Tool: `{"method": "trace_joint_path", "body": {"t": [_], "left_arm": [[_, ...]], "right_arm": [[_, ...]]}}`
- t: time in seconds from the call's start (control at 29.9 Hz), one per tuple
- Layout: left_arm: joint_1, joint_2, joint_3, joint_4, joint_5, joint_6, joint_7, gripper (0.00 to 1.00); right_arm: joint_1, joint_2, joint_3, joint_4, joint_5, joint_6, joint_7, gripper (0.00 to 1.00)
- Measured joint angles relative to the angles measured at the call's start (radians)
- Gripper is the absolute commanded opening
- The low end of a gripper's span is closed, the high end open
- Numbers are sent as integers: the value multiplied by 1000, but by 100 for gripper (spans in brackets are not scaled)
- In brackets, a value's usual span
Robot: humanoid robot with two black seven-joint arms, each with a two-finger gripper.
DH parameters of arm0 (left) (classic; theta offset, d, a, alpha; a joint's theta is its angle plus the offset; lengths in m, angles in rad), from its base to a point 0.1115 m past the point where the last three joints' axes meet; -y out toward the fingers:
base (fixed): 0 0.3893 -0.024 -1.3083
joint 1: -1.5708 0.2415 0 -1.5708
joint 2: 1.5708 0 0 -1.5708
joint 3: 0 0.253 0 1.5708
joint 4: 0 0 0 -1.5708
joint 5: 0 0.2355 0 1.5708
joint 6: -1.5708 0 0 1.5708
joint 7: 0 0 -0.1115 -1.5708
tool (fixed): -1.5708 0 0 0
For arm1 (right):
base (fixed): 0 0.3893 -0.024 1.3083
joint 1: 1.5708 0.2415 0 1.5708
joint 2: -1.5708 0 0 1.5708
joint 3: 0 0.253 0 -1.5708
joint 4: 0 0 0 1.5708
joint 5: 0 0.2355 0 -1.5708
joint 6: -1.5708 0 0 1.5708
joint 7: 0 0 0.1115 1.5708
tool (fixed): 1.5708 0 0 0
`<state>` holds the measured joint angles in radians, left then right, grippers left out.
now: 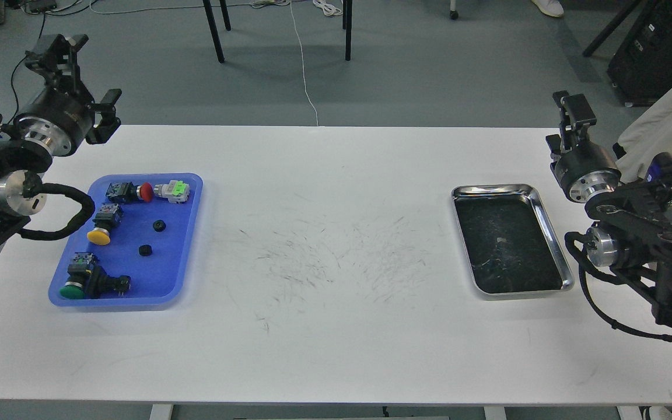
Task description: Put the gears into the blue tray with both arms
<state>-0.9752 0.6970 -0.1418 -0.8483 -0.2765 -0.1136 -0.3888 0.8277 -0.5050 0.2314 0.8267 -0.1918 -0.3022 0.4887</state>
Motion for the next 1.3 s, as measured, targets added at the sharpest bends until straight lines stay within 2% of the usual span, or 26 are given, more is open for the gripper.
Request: {"method": "trace_joint_path", "body": {"t": [0.3,0.43,0.67,0.77,0.87,1.07,1.3], "left_arm": [[13,-28,-106,-6,-53,-30,111,99],[15,-38,-108,-5,-54,-60,150,99],[27,-51,-94,28,-49,-84,178,99],[27,-52,-93,33,-53,-85,231,99],[26,-56,-109,42,-61,-86,268,99],[26,-95,-131,127,-56,-110,276,99],[38,-114,-131,137,-52,-104,258,99]], "right_arm": [[-1,-4,64,3,18,14,0,99],[-10,-3,136,2,50,100,0,99],[-13,6,217,-2,131,171,-84,99],[-13,9,221,-5,136,198,-108,99],[-7,16,230,-24,138,210,-113,99],[-6,38,313,-61,143,277,-113,99],[-3,94,360,-60,143,302,-110,99]]}}
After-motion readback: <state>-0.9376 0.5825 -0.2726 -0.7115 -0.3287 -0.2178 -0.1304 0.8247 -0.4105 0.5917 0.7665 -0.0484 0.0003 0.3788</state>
